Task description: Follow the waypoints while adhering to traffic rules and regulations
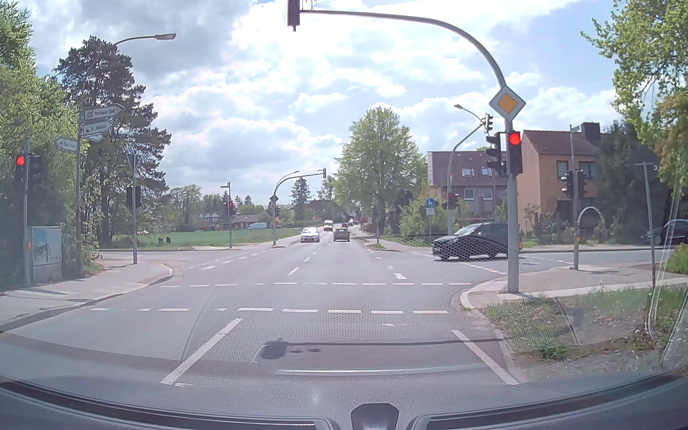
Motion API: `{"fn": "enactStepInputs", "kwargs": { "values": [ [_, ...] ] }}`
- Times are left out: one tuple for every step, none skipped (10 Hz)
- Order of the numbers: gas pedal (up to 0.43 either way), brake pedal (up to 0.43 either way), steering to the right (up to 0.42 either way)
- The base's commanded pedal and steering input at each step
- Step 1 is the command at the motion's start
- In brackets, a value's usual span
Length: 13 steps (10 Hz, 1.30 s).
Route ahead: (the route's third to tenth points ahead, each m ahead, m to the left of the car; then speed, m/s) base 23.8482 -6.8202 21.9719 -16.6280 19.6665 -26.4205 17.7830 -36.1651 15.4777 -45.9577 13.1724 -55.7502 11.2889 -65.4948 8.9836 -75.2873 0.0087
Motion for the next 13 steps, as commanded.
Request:
{"fn": "enactStepInputs", "kwargs": {
  "values": [
    [0.000, 0.201, -0.004],
    [0.000, 0.201, -0.004],
    [0.000, 0.207, -0.004],
    [0.000, 0.207, -0.004],
    [0.000, 0.207, -0.004],
    [0.000, 0.207, -0.004],
    [0.000, 0.207, -0.004],
    [0.000, 0.207, -0.004],
    [0.000, 0.207, -0.004],
    [0.000, 0.207, -0.004],
    [0.000, 0.207, -0.004],
    [0.000, 0.207, -0.003],
    [0.000, 0.207, -0.003]
  ]
}}
